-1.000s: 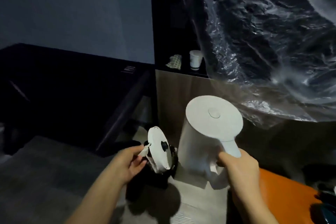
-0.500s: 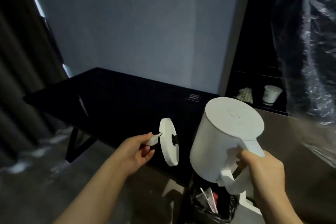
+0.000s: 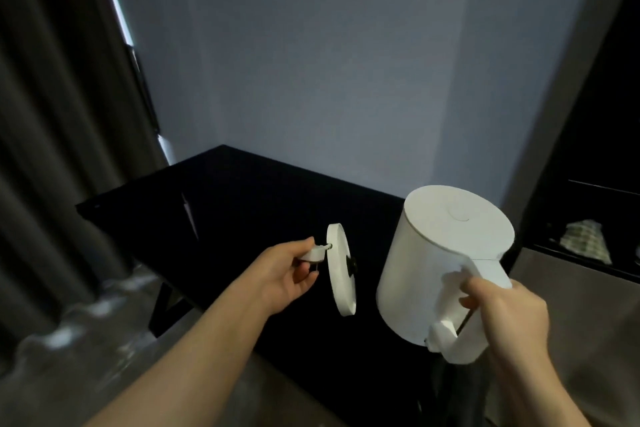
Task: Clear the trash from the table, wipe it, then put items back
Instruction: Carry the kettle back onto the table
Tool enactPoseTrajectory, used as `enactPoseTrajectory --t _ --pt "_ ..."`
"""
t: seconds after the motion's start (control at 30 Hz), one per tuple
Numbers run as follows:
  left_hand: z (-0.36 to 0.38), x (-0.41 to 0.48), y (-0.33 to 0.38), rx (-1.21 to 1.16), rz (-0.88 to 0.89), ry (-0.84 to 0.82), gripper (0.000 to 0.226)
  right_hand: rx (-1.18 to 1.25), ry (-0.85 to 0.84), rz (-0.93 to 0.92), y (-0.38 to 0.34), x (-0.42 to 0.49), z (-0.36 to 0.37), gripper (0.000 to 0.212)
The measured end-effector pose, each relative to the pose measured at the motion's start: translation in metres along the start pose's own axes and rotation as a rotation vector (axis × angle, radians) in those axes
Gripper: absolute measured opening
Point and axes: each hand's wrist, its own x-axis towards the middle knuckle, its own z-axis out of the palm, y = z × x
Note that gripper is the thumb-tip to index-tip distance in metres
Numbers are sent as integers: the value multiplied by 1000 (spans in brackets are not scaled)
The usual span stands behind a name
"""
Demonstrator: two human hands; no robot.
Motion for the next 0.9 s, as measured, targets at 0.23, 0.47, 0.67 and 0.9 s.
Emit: enactPoseTrajectory --t 0.23,0.47,0.67,0.9 --pt "26 106 52 -33 -72 -54 8 24 86 19 -16 73 81 8" --pt "39 196 81 -51 -170 -142 8 -78 204 41 -29 116 129 12" --pt "42 265 105 -6 -271 -226 15 -83 355 77 -41 136 177 14" --pt "28 332 128 139 -310 -239 17 -55 484 133 -52 151 218 11"
